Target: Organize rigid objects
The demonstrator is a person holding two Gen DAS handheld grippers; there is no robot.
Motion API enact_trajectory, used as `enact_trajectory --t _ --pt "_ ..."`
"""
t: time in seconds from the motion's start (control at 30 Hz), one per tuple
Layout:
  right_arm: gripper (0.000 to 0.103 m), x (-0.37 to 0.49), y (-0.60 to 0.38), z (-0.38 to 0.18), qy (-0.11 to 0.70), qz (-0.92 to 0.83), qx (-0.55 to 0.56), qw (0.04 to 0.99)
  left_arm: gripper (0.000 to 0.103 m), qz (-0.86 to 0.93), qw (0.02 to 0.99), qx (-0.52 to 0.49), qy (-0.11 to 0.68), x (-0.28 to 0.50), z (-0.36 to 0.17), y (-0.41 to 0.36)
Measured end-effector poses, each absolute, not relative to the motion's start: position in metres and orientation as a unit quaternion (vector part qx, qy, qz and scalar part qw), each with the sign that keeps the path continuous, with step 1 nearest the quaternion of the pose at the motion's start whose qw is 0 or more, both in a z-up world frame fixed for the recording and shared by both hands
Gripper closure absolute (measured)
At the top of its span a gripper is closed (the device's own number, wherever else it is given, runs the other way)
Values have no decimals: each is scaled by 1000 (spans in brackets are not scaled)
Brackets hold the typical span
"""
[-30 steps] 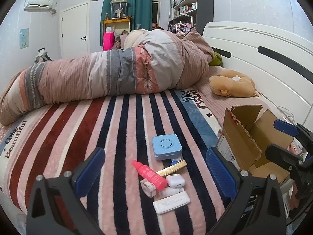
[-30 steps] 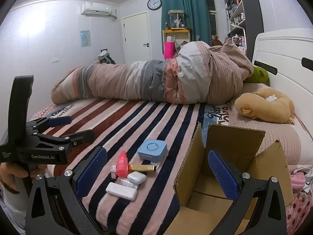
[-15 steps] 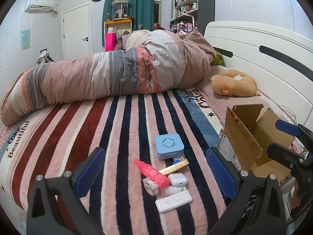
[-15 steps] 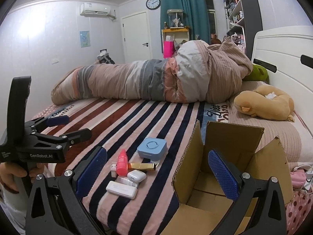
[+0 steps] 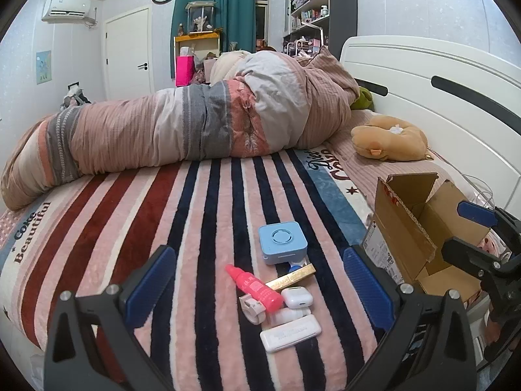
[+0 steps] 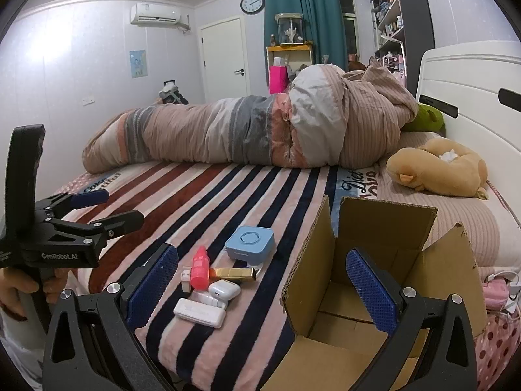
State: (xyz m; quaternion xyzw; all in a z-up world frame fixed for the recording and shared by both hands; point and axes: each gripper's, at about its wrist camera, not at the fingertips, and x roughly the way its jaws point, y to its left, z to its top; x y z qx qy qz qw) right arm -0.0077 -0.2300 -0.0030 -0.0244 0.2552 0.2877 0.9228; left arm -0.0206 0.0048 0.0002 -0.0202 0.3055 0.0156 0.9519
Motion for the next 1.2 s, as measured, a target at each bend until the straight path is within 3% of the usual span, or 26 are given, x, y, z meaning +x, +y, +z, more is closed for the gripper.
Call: enact_trajectory --t 0.83,1.1,1.2 --pt "0 -9 -228 -9 255 284 -29 924 0 13 952 -21 306 -21 0 6" --pt "0 -10 -192 4 240 300 -57 921 0 2 952 -43 304 -19 -17 44" --pt "9 -6 -167 -1 251 344 -57 903 0 9 949 -47 313 -16 -32 70"
